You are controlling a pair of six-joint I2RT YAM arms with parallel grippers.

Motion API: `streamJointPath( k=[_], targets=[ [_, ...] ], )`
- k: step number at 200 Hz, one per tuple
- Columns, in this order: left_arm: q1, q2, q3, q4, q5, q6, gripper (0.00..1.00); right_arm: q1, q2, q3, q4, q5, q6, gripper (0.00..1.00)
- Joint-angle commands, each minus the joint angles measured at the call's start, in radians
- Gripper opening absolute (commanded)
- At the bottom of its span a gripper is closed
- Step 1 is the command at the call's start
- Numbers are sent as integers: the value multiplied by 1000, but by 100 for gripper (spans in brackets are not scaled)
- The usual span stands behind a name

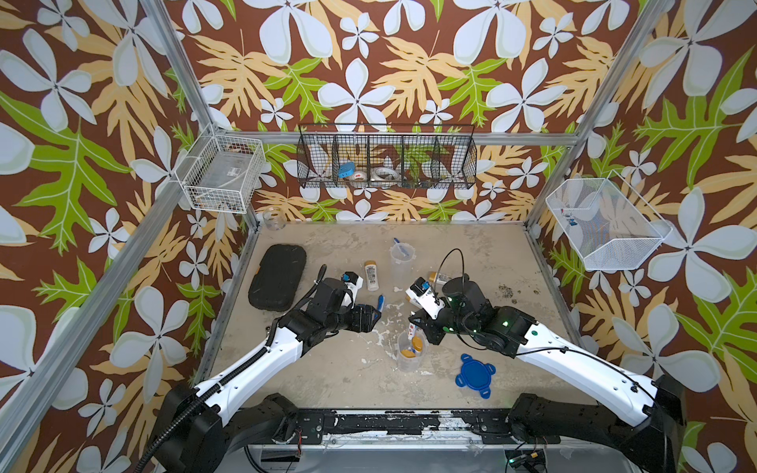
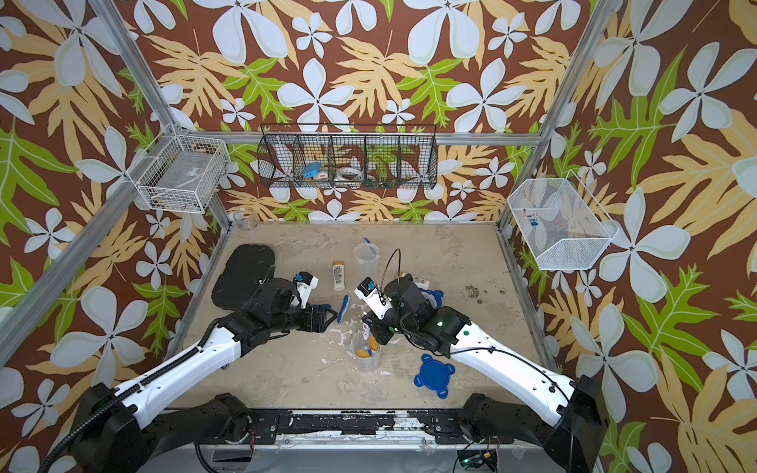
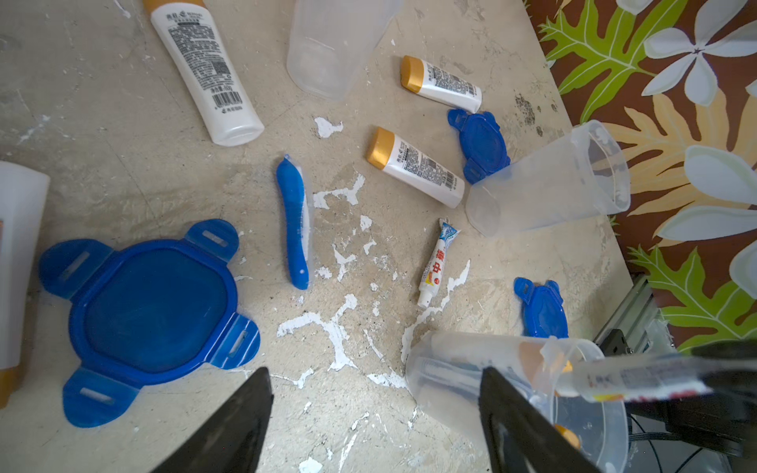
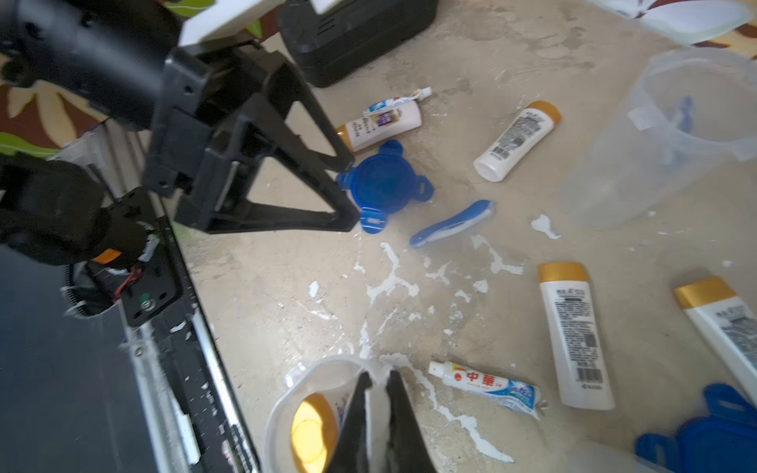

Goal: Pack away toiletry kits
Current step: Place the toiletry item into the container, then pick up the lid from the center of the board.

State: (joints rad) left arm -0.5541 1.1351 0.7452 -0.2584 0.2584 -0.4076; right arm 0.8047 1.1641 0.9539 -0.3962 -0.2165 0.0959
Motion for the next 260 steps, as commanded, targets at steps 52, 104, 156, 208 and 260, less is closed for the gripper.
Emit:
streamJointPath(
  k=[52, 104, 156, 208, 260],
  targets=[
    [10, 4, 18, -2, -20, 19, 80, 51, 10, -82, 100, 39, -28, 14],
    [11, 24, 32, 10, -9, 24, 80, 77, -30, -94, 81, 85, -42, 56],
    [18, 142, 131, -111, -68, 57, 79, 66, -31, 28, -1, 118, -2, 65],
    [26, 401, 322, -252, -158, 96, 75, -83, 25, 76, 1, -57, 118, 77],
    [42, 594, 488, -303, -257, 100, 73, -141, 67, 141, -83, -3, 117, 93]
  ],
)
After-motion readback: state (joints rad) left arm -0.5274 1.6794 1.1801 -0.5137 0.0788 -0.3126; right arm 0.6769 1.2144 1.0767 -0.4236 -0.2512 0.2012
